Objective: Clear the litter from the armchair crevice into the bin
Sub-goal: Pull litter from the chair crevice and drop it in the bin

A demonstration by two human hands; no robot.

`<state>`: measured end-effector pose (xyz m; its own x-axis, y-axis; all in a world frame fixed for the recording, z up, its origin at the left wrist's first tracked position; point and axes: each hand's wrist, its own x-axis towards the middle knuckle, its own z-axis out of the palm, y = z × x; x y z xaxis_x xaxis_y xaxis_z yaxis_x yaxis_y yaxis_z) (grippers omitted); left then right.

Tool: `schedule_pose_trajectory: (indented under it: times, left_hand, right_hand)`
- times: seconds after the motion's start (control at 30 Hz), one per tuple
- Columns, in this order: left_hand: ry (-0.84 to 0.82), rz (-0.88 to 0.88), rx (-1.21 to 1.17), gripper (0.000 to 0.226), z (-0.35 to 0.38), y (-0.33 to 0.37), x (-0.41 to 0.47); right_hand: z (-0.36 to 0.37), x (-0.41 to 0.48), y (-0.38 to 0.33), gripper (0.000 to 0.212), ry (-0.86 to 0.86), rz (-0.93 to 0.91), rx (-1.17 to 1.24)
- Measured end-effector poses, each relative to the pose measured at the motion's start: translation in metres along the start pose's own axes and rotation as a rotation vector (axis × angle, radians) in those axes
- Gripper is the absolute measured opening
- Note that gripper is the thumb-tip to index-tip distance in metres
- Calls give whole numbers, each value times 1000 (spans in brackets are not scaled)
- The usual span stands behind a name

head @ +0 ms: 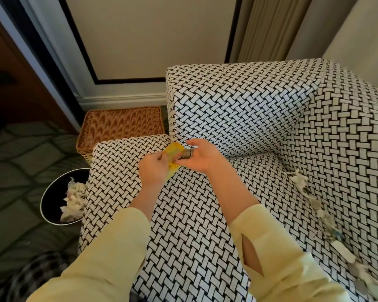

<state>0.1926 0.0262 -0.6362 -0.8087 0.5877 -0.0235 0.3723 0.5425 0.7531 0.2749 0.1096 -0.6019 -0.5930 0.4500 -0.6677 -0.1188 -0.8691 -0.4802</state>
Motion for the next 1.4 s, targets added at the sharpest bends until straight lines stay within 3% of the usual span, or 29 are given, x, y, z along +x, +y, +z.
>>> schedule_pose_trajectory:
  times: [0.07,0.13,0.2,0.27,0.5,0.63,0.77,0.83,0.93,1.03,1.17,1.3,1.4]
  left_hand:
    - [58,-74,-90,46,3,1,-4]
    - [109,-184,-227,46,8,4,-7]
    - [141,-284,-338,45,13,8,-13]
    - [168,-340,-415,39,18,15,-19]
    - [290,-545,-674,32,38,35,-20]
    - [250,-419,-597,36,57,55,-21]
    - [243,-50,-447,20,73,71,-34]
    - [118,137,-398,7,85,75,-40]
    - [-67,281,-326,9,105,84,-45]
    - [-282,305,-271,13,123,97,-44]
    - [-441,241,-195,20,146,104,-38]
    - [-507,169,-144,24,165,99,-33]
    - [-506,143,-111,22,172,94,-28]
  right_hand:
    - [6,3,-11,17,86,-28,-14]
    - [10,-1,-12,20,39,-36,-98]
    - [12,-9,-12,48,-66,-20,-130]
    - [16,-15,-18,59,-91,27,-102]
    - [5,-25,-27,43,-114,-82,-159]
    - [-32,-20,-31,36,-49,-171,-41]
    - [-80,-13,-38,33,129,-282,-119]
    - [-104,-10,-45,32,274,-353,-206]
    - [-139,-7,-57,23,501,-447,-476]
    - [-170,-5,-69,25,769,-554,-960]
    - [-200,5,-75,40,822,-535,-1433]
    - [-214,17,-78,12,799,-589,-1367]
    - [-213,18,-95,18,833,-662,-1229]
